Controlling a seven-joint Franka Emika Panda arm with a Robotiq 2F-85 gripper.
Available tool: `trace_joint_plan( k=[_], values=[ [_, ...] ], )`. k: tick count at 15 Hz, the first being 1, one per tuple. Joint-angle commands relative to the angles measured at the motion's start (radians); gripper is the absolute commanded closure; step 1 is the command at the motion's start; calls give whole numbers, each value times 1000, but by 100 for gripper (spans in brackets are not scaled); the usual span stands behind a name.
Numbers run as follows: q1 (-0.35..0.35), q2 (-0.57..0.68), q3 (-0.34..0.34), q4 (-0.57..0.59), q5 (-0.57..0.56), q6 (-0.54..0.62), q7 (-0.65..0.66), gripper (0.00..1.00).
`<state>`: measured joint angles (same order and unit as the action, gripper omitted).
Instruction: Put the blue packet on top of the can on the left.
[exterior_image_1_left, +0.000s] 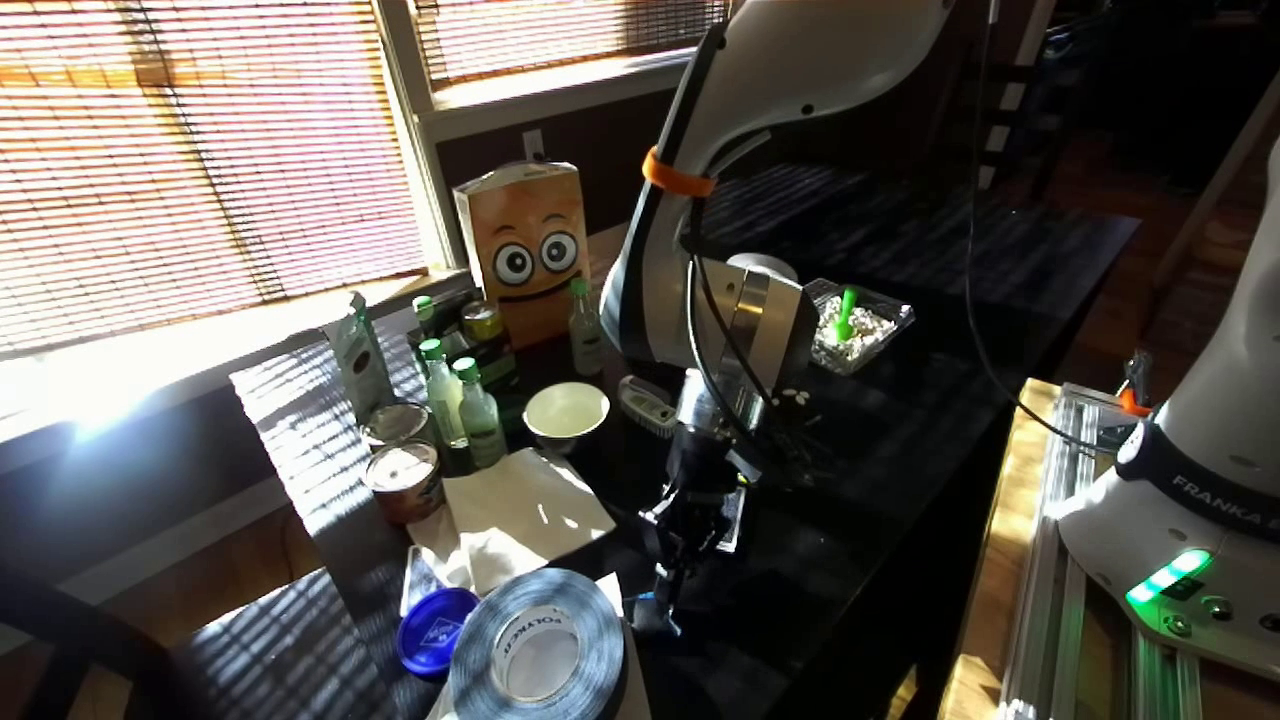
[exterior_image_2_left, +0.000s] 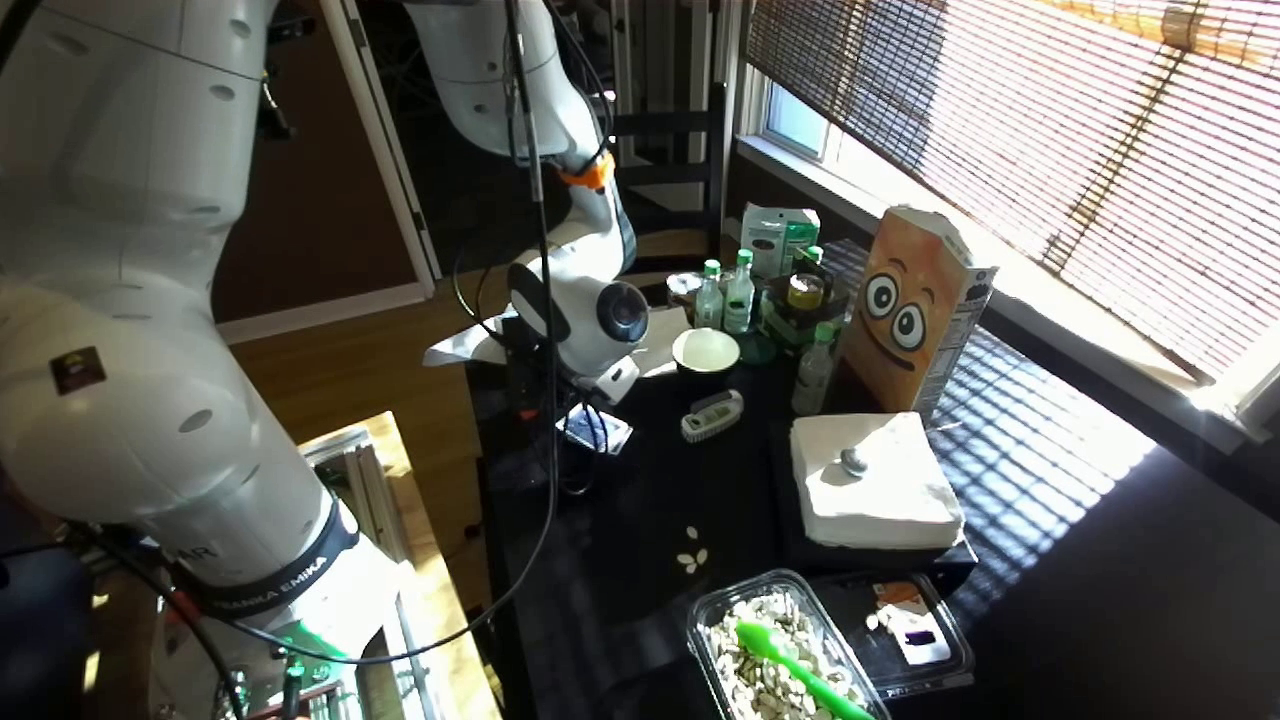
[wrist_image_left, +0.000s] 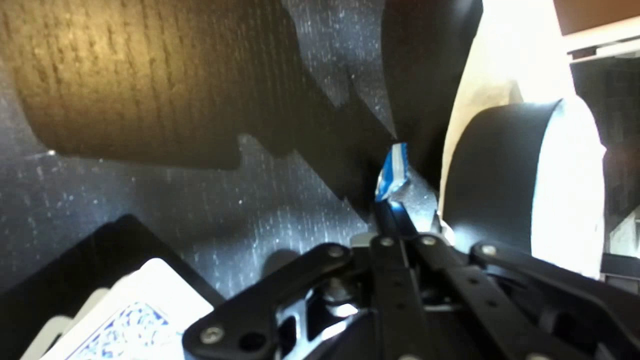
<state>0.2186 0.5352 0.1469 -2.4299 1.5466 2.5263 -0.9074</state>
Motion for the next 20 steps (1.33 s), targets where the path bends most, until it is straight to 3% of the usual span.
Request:
trace_joint_plan(
  k=[1,7,8,9,12,20],
  values=[
    [-22,-176,-18,-129,198,42,-134,100],
    [-37,-473,-23,-317,589,90,-386,100],
    [-32,-508,-19,-338,612,99,-394,100],
    [-27,-381,-34,-256,529,83,-346,100],
    [-30,-415,-30,-276,536,85,-349,100],
    [-62,-402,-68,-260,597,-83,-361,100]
  ],
)
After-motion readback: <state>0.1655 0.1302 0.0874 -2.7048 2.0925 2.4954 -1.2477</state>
